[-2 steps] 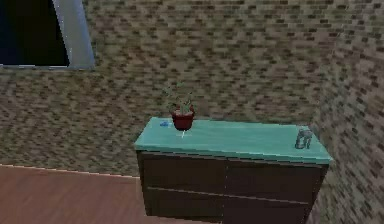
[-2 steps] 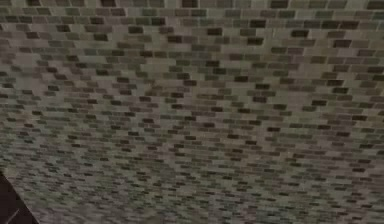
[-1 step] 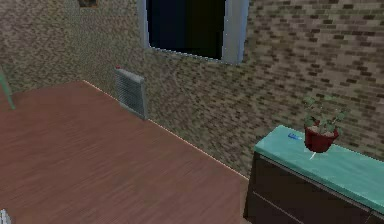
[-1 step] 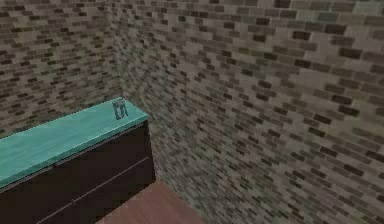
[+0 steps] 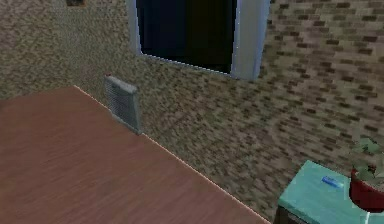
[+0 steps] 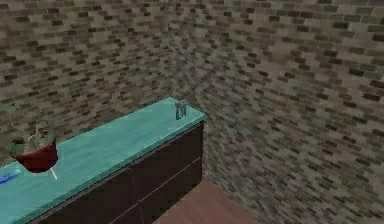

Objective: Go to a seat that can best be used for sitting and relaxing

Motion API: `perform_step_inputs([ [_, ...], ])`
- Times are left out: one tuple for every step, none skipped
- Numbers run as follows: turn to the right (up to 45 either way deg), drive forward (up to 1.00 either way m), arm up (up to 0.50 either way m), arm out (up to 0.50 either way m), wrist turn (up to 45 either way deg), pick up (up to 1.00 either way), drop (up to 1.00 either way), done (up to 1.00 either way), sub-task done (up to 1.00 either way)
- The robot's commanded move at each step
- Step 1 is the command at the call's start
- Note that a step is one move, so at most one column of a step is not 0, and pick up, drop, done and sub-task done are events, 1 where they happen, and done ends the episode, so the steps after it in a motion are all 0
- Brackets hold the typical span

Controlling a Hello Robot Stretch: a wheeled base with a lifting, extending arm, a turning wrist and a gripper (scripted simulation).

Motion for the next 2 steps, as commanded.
perform_step_inputs([
  [-42.0,0.0,0.0,0.0,0.0,0.0,0.0,0.0,0.0],
  [-3.0,0.0,0.0,0.0,0.0,0.0,0.0,0.0,0.0],
])
